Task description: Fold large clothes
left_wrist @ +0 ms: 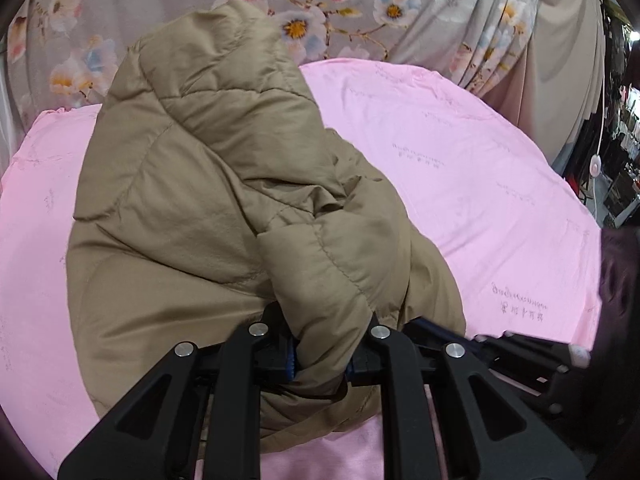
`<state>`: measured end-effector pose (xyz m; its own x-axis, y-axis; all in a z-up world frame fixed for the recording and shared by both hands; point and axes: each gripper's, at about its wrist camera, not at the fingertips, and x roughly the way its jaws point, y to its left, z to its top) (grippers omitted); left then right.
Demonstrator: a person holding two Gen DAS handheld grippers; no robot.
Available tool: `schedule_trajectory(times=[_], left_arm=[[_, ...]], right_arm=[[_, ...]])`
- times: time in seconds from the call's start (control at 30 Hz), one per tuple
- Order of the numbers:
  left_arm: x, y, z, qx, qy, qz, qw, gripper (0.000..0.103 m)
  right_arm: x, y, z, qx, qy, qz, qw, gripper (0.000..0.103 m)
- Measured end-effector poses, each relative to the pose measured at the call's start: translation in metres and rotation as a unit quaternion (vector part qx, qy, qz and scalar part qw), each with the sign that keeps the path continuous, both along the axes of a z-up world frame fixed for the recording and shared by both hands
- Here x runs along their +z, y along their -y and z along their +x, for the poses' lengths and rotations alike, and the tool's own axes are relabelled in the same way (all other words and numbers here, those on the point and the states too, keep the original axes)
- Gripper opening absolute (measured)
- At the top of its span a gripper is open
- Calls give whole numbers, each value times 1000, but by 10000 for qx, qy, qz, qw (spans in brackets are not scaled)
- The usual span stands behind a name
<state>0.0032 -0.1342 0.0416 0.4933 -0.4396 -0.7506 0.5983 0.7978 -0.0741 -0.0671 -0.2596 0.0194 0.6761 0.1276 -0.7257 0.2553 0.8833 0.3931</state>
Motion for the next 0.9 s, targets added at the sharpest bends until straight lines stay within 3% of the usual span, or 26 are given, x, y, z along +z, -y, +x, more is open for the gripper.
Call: schedule_trajectory(times=[0.17,0.27,0.47,0.5,0.57,0.7,0.77,0.9], left_arm=[[-10,5,-1,-4,-17,120,9999,15],[-2,-1,-3,37,-41,2,10000,18],[33,-39,-8,38,-232,-784,9966,51],[39,-47,-10,82,-224,-912,9955,60],[50,-62,-13,162,-128,-1078,9940,62],[70,-104,-7,638,65,-1292,9895,65],[74,-126,5,1023,107,-1285,9864,65],[69,-167,37,1721,40,-1259,9770,65]], right_arm=[[6,21,-18,-252,31,92,9996,7],[25,31,-22,-295,224,-38,9993,7],[78,37,-3,-98,765,67,9970,12],[88,35,5,-35,856,141,9962,16],[106,28,22,115,981,239,9948,32],[135,-1,59,441,1054,237,9932,44],[142,-17,80,597,962,167,9934,56],[139,-45,125,741,567,113,9956,64]])
